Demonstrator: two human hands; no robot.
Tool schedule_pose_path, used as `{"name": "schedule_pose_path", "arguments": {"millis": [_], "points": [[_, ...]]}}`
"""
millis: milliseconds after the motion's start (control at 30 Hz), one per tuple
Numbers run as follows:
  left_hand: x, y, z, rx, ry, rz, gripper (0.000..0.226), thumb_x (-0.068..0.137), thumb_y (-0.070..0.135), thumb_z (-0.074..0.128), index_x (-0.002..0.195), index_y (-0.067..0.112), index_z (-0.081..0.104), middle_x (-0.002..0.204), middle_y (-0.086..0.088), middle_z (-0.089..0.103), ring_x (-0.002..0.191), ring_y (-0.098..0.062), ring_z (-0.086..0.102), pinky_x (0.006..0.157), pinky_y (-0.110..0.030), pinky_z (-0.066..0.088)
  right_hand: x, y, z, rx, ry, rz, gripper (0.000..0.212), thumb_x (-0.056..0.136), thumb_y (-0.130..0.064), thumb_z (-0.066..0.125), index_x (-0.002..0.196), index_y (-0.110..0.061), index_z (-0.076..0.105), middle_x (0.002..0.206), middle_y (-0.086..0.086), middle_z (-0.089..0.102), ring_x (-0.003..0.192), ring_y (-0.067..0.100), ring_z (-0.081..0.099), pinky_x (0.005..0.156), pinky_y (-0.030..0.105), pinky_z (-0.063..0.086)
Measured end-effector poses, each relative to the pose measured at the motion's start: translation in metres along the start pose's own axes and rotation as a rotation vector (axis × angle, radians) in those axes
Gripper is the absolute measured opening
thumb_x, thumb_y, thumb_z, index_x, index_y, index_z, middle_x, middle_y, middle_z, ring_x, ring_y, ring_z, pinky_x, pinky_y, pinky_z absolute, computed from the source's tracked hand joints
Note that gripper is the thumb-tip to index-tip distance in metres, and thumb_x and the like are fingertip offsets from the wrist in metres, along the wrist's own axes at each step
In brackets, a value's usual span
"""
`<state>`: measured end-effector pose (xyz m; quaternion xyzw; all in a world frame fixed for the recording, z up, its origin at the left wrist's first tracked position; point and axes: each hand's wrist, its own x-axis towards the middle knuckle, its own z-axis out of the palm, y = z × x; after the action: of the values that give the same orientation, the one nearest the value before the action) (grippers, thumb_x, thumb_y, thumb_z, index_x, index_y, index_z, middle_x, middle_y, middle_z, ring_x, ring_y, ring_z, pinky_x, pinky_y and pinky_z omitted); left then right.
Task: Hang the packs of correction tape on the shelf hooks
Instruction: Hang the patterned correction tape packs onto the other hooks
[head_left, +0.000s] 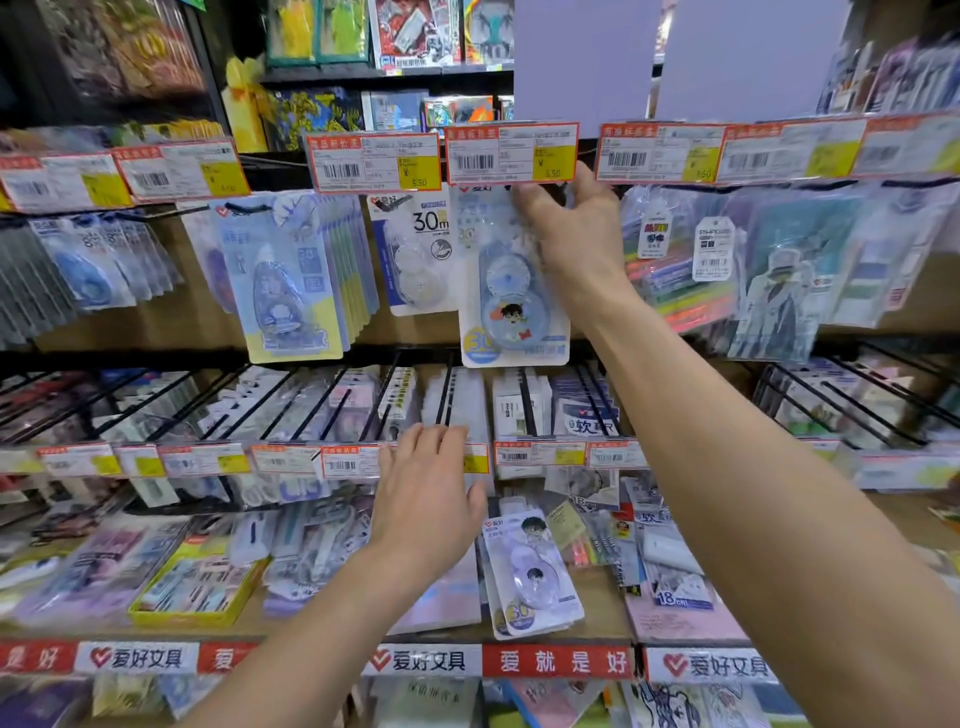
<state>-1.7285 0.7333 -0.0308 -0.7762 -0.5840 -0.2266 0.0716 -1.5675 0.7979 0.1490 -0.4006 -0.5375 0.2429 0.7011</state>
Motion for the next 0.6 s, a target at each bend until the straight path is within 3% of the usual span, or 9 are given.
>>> {"name": "schedule_pose_path", "arguments": {"millis": [133,233,300,400,433,533,600], "points": [[-0.001,-0.003,0.002,0.003,0.022,0.024,0.051,0.086,0.038,0.06,0.132,0.017,0.051,0.129,-0.003,0.055,0.128,-0.027,0.042,0.107,-0.047,0.035,-0.002,0.003,0.0,-0.04,-0.026,-0.061,0.017,0.094,-0.013,0.063,0.108,-0.023,0.069,0.111,-0.004,0.075,0.107,0.014,0.069,0.102,0.041,0.054],[-0.004,-0.003,0.005,0.01,0.03,0.034,0.052,0.084,0.037,0.064,0.13,0.016,0.053,0.129,-0.003,0.055,0.127,-0.028,0.043,0.107,-0.047,0.036,-0.003,0.011,-0.003,-0.062,-0.028,-0.071,0.028,0.095,-0.002,0.057,0.115,-0.022,0.062,0.111,-0.005,0.069,0.098,-0.003,0.063,0.09,0.011,0.05],[-0.005,-0.003,0.006,0.008,0.038,0.033,0.053,0.083,0.036,0.066,0.13,0.015,0.053,0.128,-0.004,0.056,0.127,-0.029,0.043,0.107,-0.048,0.037,0.001,0.019,-0.006,-0.103,-0.009,-0.075,0.031,0.095,-0.005,0.059,0.124,-0.016,0.058,0.113,-0.006,0.066,0.095,-0.013,0.059,0.082,0.001,0.045],[-0.005,-0.001,0.006,0.009,0.048,0.032,0.053,0.081,0.035,0.069,0.128,0.014,0.055,0.126,-0.005,0.057,0.124,-0.03,0.045,0.105,-0.05,0.039,0.008,0.029,-0.005,-0.154,0.045,-0.081,0.043,0.095,-0.017,0.065,0.135,-0.021,0.052,0.125,-0.008,0.066,0.114,0.005,0.062,0.103,0.022,0.047],[-0.005,-0.001,0.006,0.006,0.051,0.034,0.053,0.08,0.035,0.069,0.127,0.014,0.055,0.125,-0.005,0.058,0.124,-0.03,0.046,0.104,-0.05,0.04,0.011,0.031,-0.004,-0.17,0.062,-0.084,0.045,0.095,-0.019,0.066,0.137,-0.021,0.05,0.126,-0.01,0.066,0.116,0.006,0.061,0.104,0.024,0.045],[-0.005,-0.002,0.006,0.008,0.057,0.047,0.053,0.082,0.035,0.068,0.129,0.014,0.054,0.126,-0.005,0.057,0.124,-0.031,0.046,0.104,-0.05,0.04,0.023,0.036,0.001,-0.252,0.097,-0.095,0.046,0.097,-0.019,0.066,0.14,-0.016,0.048,0.126,-0.01,0.062,0.114,0.004,0.054,0.091,0.01,0.033],[-0.005,-0.002,0.006,0.009,0.052,0.052,0.054,0.084,0.036,0.066,0.131,0.014,0.052,0.128,-0.004,0.055,0.127,-0.03,0.044,0.105,-0.05,0.038,0.034,0.044,0.005,-0.331,0.12,-0.104,0.047,0.097,-0.022,0.065,0.14,-0.014,0.049,0.137,-0.001,0.062,0.122,0.014,0.058,0.095,0.016,0.036]]}}
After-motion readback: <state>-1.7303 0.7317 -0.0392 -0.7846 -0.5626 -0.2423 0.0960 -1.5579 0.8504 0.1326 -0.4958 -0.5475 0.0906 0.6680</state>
